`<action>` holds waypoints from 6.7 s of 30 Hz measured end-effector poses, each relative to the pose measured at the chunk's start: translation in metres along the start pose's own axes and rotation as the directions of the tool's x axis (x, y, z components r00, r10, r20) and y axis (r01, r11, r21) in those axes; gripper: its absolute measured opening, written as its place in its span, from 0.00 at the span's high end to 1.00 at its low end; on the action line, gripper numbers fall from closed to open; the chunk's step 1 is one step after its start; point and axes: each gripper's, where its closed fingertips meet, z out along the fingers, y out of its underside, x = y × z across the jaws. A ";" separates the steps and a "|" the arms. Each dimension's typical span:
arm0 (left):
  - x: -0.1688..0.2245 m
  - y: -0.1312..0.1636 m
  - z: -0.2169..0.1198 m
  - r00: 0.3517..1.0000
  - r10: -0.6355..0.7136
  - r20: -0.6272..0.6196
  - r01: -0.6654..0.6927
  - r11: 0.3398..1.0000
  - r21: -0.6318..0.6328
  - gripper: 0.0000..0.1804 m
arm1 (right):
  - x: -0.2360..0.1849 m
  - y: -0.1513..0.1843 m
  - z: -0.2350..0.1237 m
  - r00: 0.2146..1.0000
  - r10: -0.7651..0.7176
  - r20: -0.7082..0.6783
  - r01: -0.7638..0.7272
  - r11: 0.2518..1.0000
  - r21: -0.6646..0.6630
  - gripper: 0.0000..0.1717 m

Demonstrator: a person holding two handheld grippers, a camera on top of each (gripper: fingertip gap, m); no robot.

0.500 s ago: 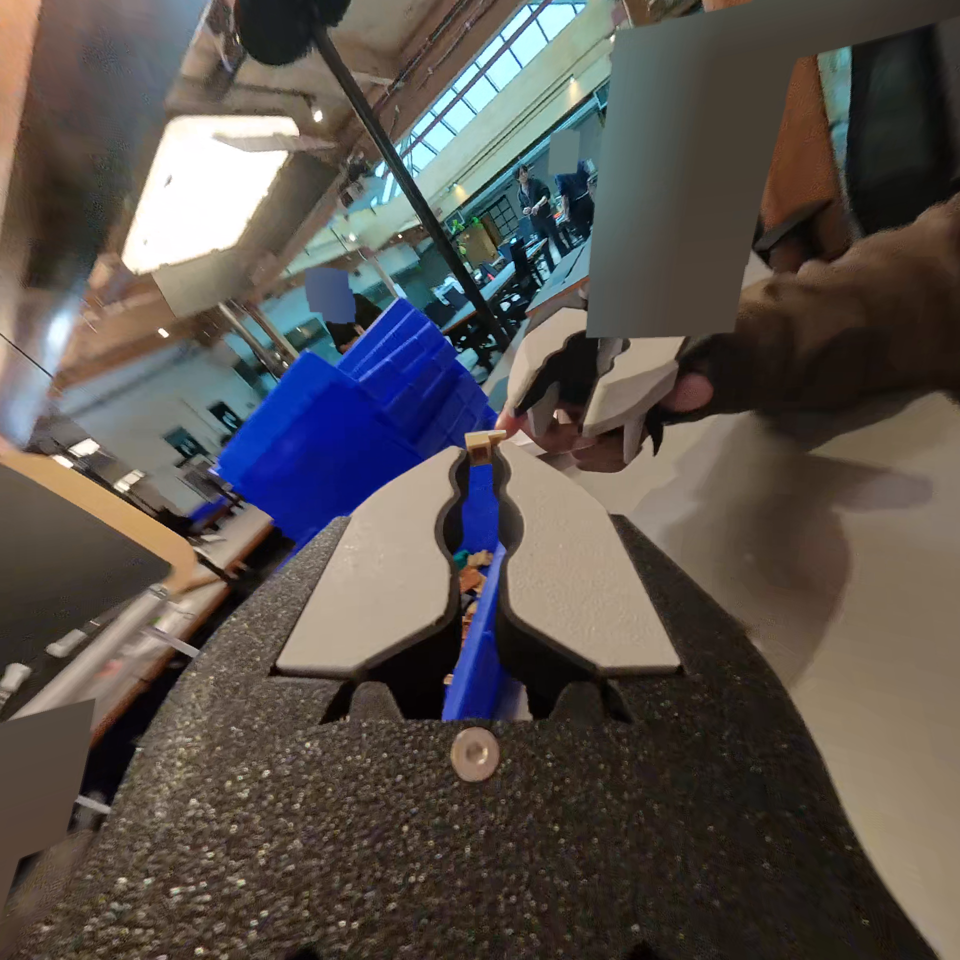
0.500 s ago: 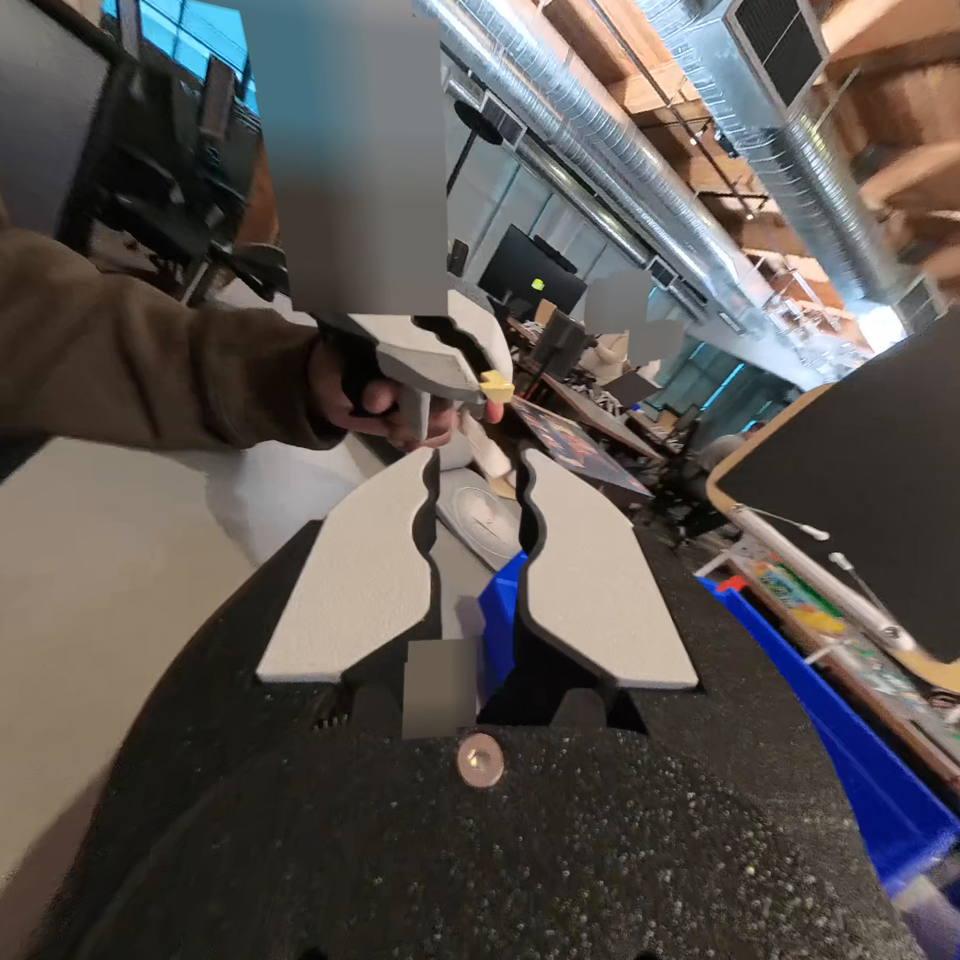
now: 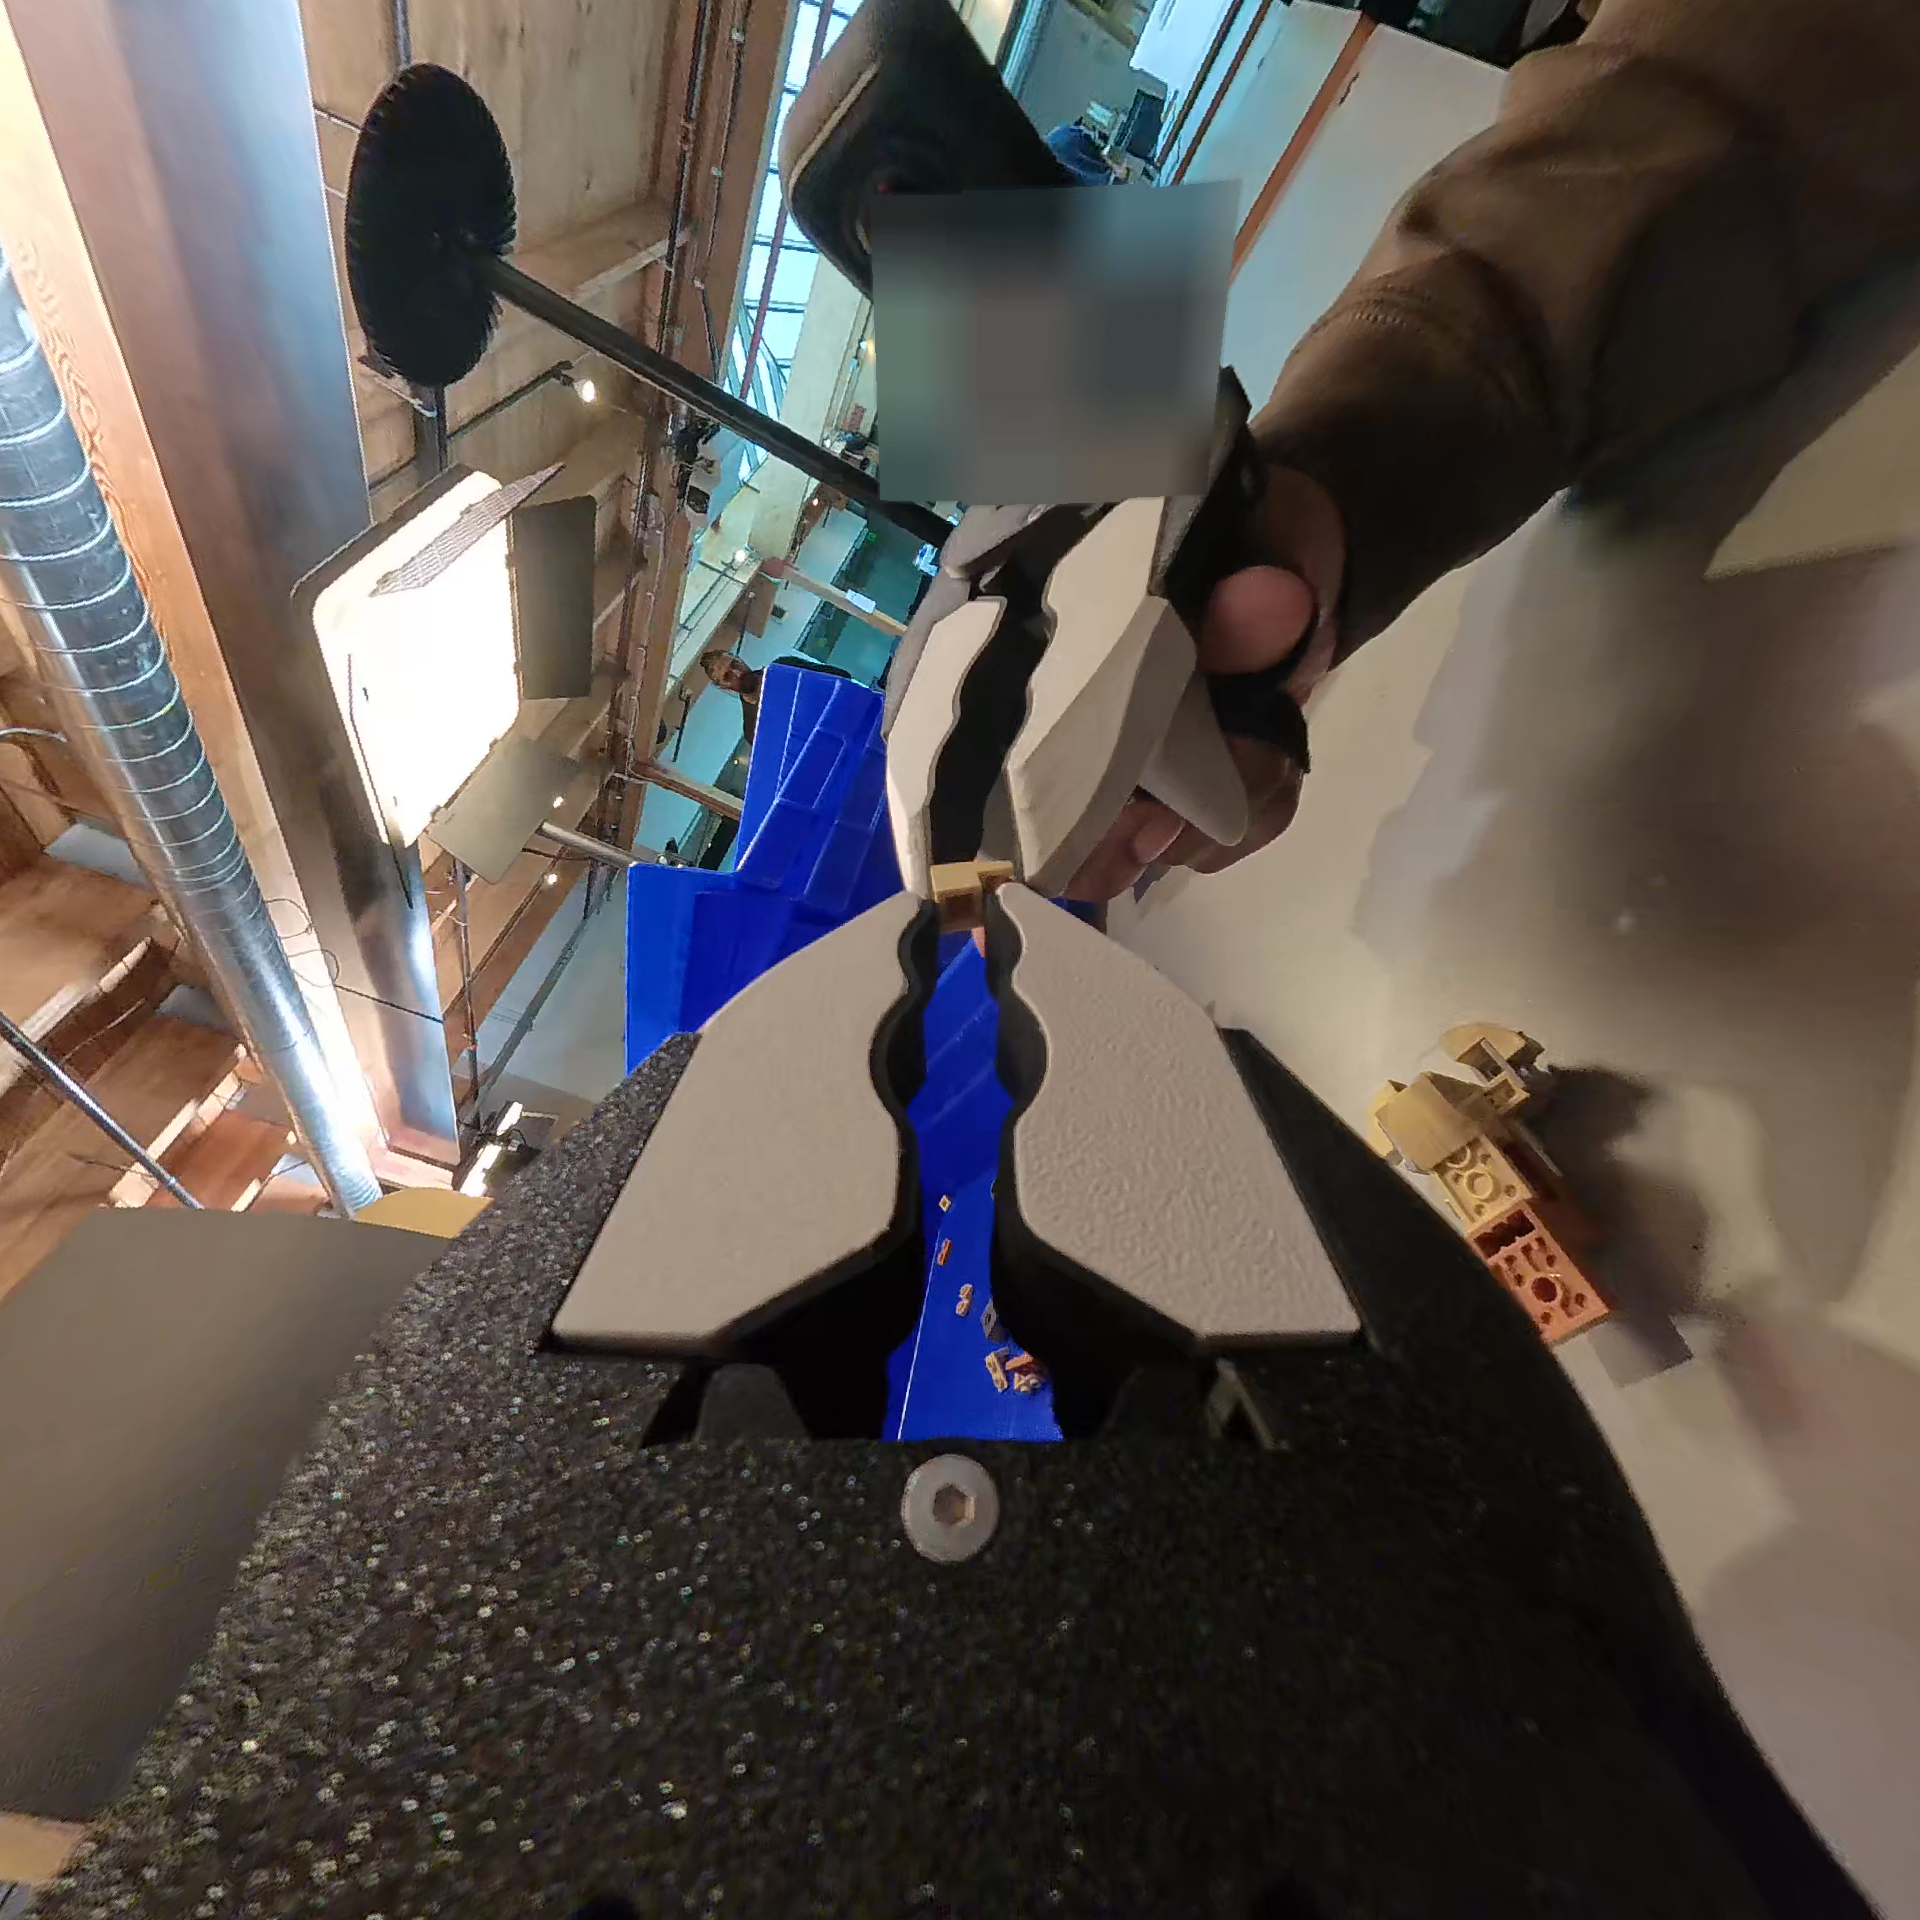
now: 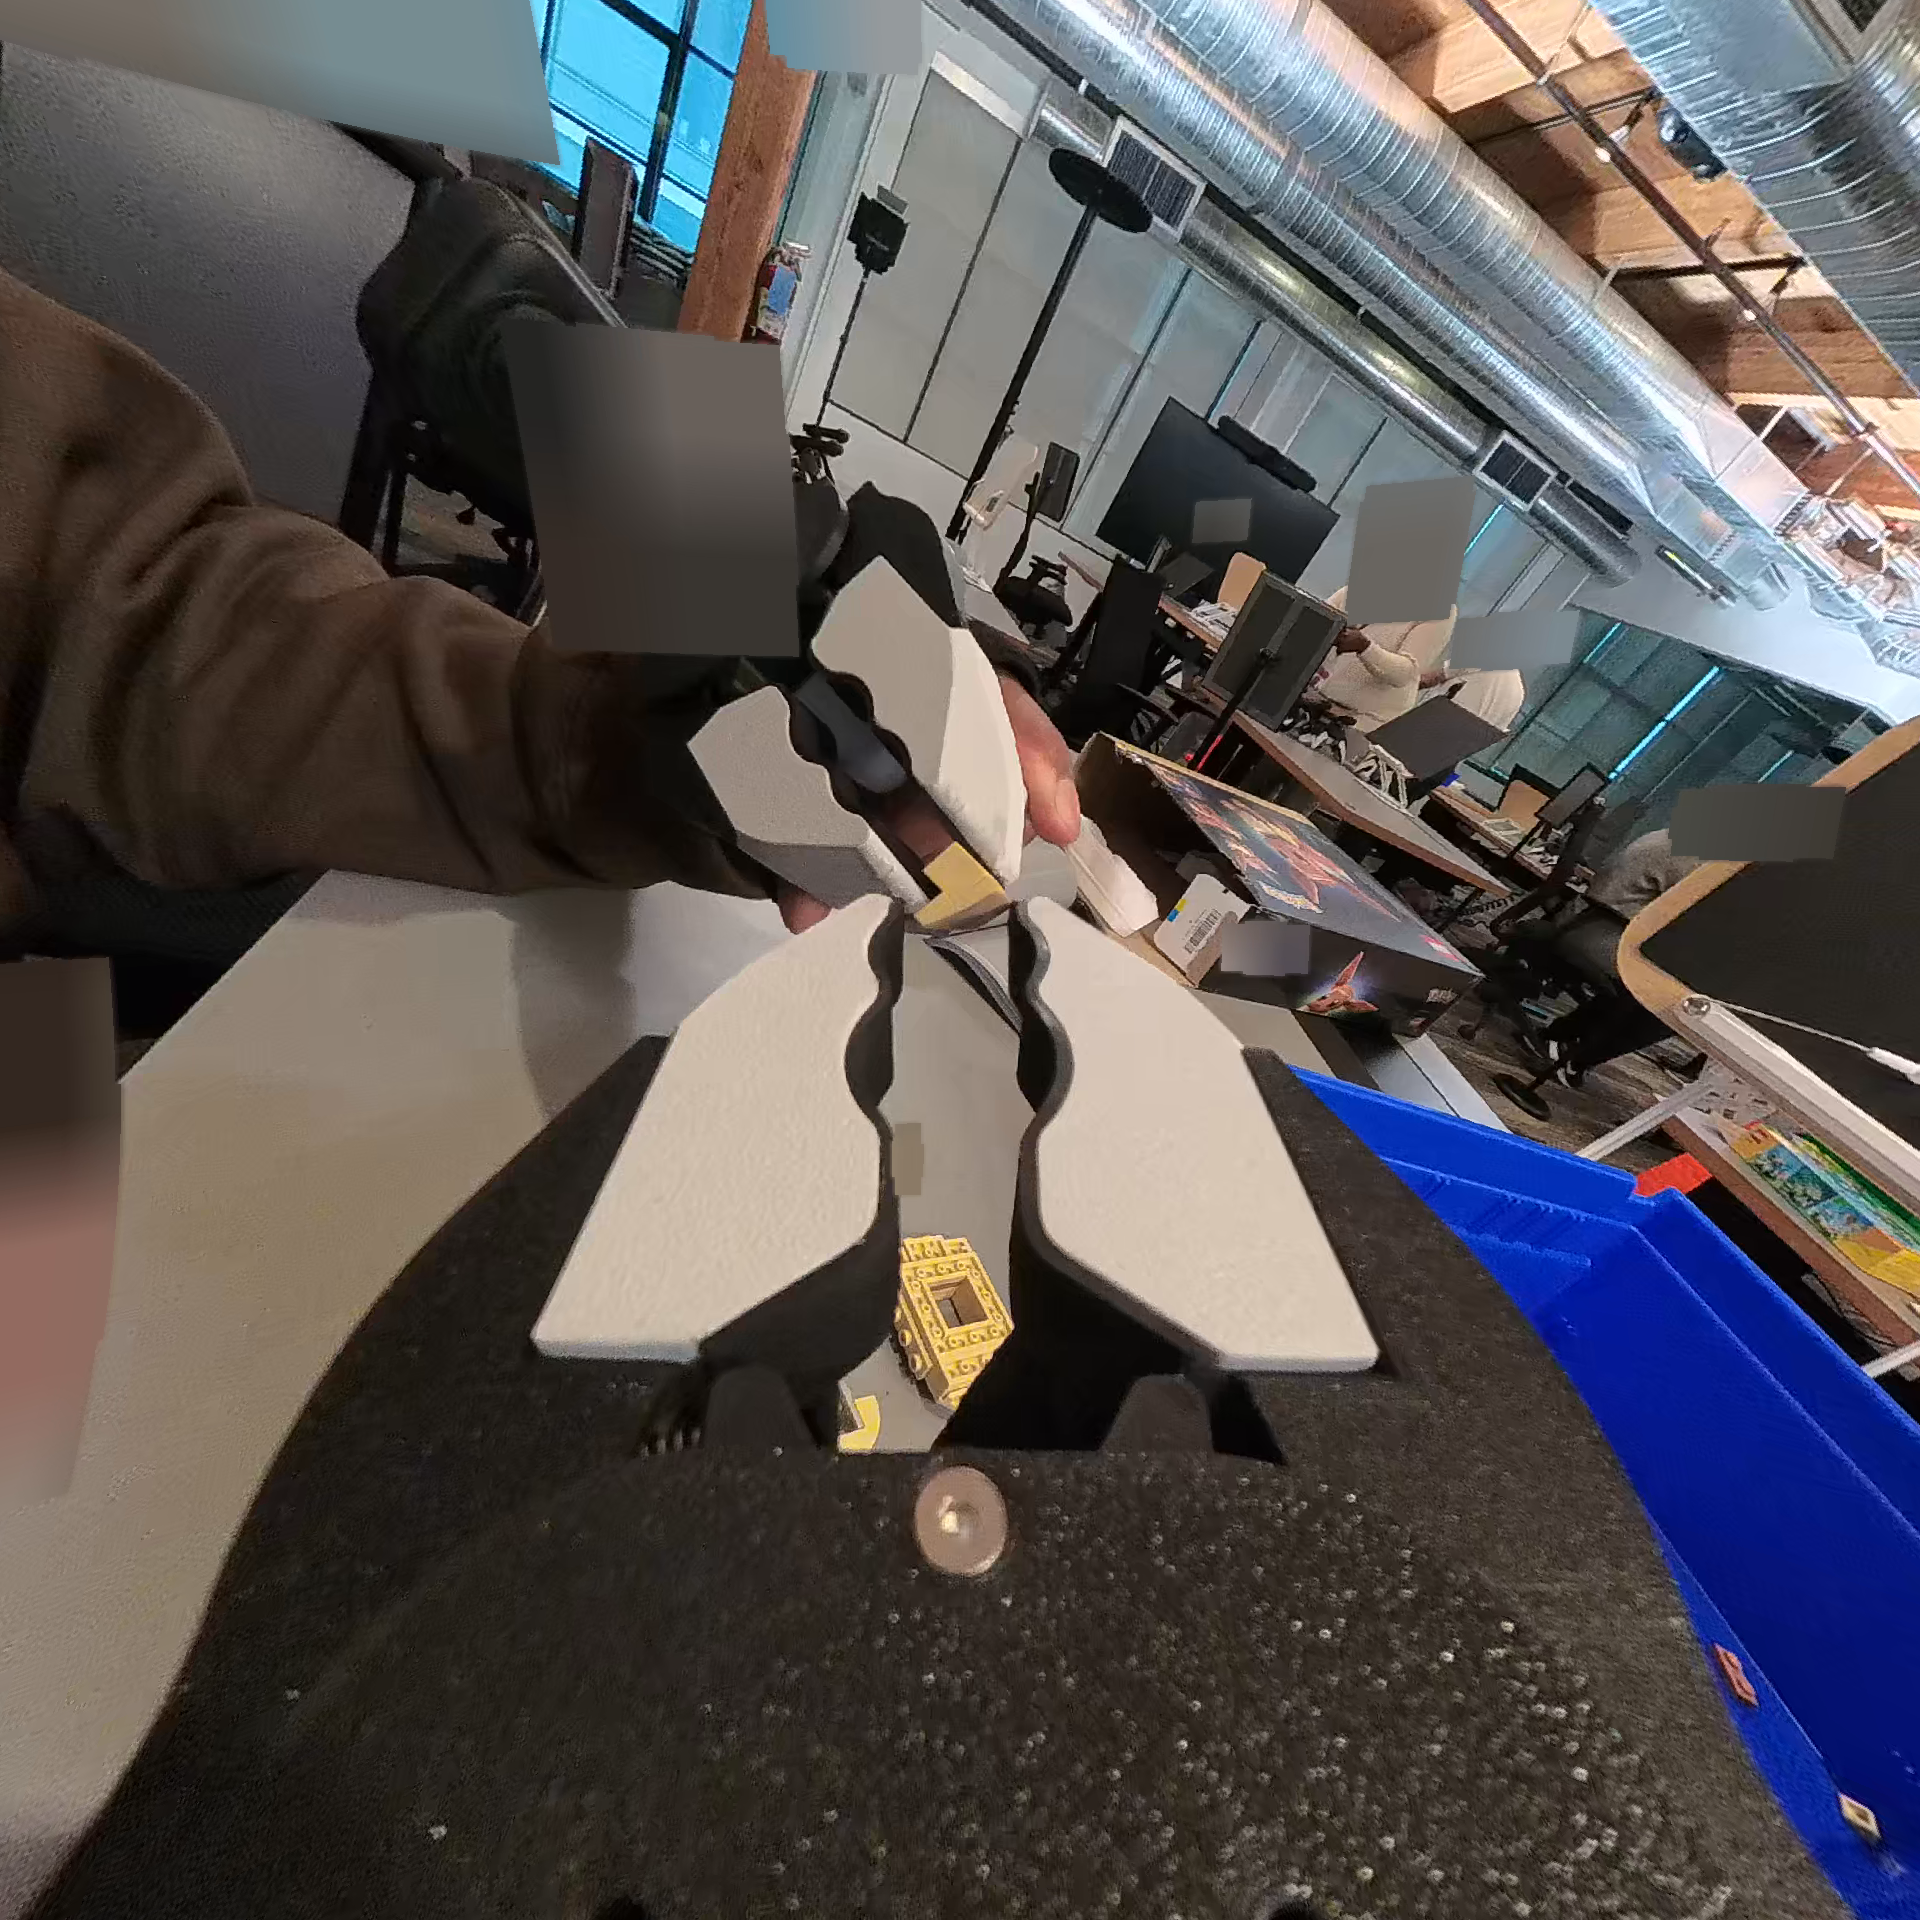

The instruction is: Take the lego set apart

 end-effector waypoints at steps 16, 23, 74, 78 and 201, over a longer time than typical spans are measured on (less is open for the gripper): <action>0.012 0.000 0.000 0.988 -0.107 -0.111 0.107 0.994 -0.002 0.95 | -0.008 0.009 -0.003 0.996 -0.028 0.087 0.036 0.995 -0.089 0.91; 0.012 -0.003 -0.002 0.937 -0.297 -0.186 0.309 0.951 0.036 0.96 | -0.003 0.013 -0.006 0.996 -0.061 0.061 0.068 0.990 -0.121 0.99; 0.099 0.110 -0.061 0.592 -0.690 -0.416 0.336 0.681 -0.650 0.70 | 0.075 0.123 -0.020 0.922 -0.226 -0.315 -0.025 0.776 -0.630 0.93; 0.108 0.129 -0.062 0.598 -0.710 -0.372 0.284 0.622 -0.730 0.72 | 0.071 0.124 -0.019 0.925 -0.239 -0.294 -0.005 0.769 -0.640 0.93; -0.005 0.049 0.027 0.519 0.853 0.049 -0.741 0.478 -0.472 0.91 | 0.040 0.032 -0.010 0.979 -0.103 -0.177 0.058 0.968 -0.244 0.90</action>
